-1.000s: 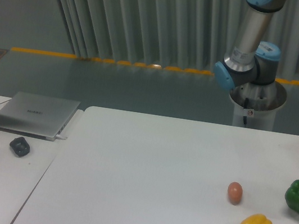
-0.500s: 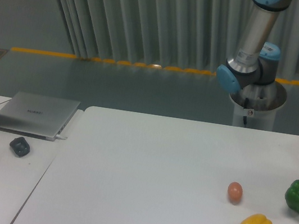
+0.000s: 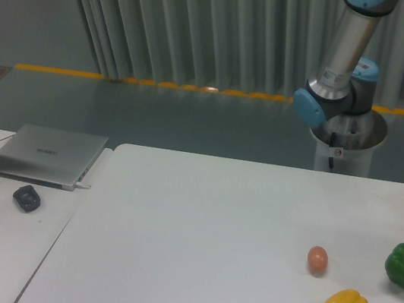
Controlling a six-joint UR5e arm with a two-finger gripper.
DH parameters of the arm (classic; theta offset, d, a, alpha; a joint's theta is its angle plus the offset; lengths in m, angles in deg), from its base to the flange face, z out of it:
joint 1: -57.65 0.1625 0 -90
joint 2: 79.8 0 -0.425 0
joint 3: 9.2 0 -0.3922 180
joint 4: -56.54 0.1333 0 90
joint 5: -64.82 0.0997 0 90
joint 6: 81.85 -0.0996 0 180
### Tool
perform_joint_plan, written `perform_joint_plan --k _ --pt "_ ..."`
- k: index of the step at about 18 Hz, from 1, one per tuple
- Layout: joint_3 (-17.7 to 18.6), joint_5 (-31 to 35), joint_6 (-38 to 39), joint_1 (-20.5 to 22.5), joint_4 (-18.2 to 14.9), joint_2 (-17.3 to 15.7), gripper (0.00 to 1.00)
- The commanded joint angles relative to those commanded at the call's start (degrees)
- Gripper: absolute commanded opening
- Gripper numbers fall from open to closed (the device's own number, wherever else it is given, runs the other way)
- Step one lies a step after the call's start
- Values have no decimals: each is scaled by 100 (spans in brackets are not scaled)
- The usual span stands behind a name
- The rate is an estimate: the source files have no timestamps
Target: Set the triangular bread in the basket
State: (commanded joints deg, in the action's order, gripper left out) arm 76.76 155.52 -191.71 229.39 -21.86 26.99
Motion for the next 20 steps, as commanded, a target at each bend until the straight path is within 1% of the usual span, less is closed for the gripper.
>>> perform_joint_plan --k 2,5,9,12,13,17,20 --pt "26 17 -9 -9 219 0 100" --pt "184 70 70 -61 290 -44 100" --pt "167 53 272 -123 422 -53 100" --pt "132 97 281 -447 449 -123 100" --pt "132 114 334 -518 536 -123 100" --pt "114 316 869 -939 668 -97 100" --pt "97 342 1125 -1151 686 -88 100"
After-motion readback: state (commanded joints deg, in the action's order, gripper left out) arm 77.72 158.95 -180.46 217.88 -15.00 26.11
